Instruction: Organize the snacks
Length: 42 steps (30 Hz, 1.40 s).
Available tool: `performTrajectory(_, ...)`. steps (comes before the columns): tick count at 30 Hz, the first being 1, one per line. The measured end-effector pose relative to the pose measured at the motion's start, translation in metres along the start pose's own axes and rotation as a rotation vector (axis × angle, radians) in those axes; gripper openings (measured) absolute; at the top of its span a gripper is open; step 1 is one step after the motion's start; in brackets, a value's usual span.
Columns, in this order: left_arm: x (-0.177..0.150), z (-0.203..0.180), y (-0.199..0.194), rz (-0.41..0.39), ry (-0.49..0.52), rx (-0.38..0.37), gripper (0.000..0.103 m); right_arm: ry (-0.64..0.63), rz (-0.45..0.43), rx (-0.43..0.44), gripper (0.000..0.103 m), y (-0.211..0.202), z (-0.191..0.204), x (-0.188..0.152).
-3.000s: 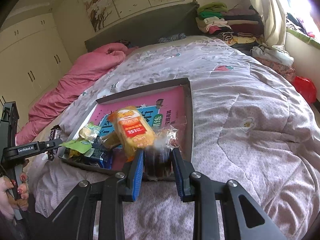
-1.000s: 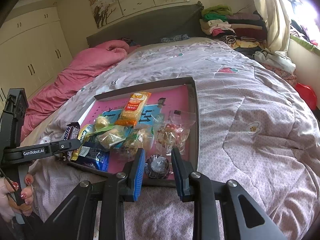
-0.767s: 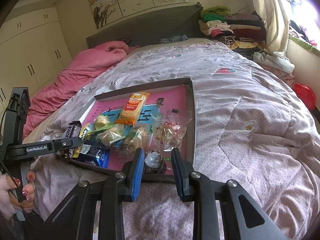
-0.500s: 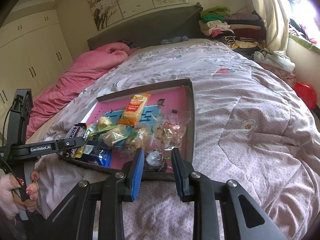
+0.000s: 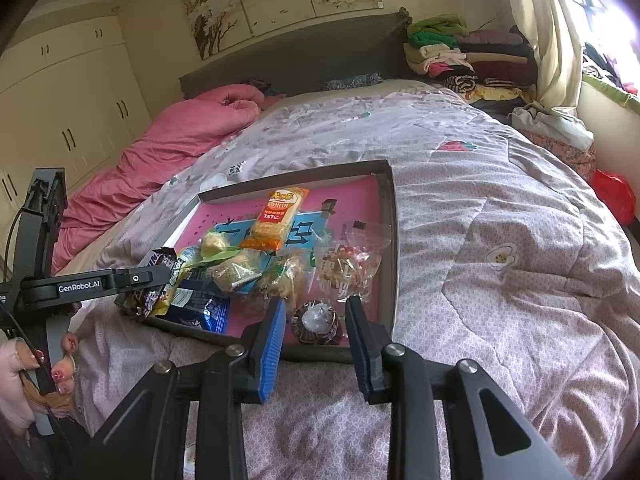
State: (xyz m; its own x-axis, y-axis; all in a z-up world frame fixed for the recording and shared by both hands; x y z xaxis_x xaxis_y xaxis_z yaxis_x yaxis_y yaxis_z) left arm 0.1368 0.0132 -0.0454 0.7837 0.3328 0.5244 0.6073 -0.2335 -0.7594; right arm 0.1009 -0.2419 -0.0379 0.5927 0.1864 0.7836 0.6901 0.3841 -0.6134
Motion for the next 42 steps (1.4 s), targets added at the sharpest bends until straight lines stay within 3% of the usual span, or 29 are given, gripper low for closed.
performTrajectory(10, 0.004, 0.003, -0.007, -0.014, -0.011, 0.005, 0.059, -0.001, -0.010, -0.005, 0.041, -0.001, 0.003, 0.005)
performTrajectory(29, 0.008, 0.004, -0.021, -0.044, -0.006, 0.021, 0.062, 0.003, -0.027, -0.040, 0.054, -0.002, 0.003, 0.010)
performTrajectory(30, 0.007, 0.003, -0.022, -0.046, -0.005, 0.020, 0.072, 0.005, -0.030, -0.041, 0.054, -0.003, 0.003, 0.010)
performTrajectory(31, 0.007, 0.003, -0.023, -0.051, -0.004, 0.019, 0.080, 0.005, -0.033, -0.046, 0.055, -0.003, 0.002, 0.010)
performTrajectory(42, -0.005, -0.004, -0.043, -0.070, 0.013, 0.033, 0.080, 0.000, -0.095, -0.096, 0.077, -0.020, 0.003, 0.014)
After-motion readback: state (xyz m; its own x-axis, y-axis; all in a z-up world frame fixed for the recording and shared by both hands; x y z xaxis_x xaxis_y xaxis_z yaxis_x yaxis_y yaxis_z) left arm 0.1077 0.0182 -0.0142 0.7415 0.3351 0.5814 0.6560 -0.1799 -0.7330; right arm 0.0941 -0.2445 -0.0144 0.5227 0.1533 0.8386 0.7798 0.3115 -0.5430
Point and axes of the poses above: each gripper's, at about its wrist camera, not at the fingertips, and y roughly the way its jaws point, z to its left, x to its top, the point moved 2 cm from there along y, roughly the way its jaws point, and after that the axes turned 10 degrees about -y, right-handed, at the moved point
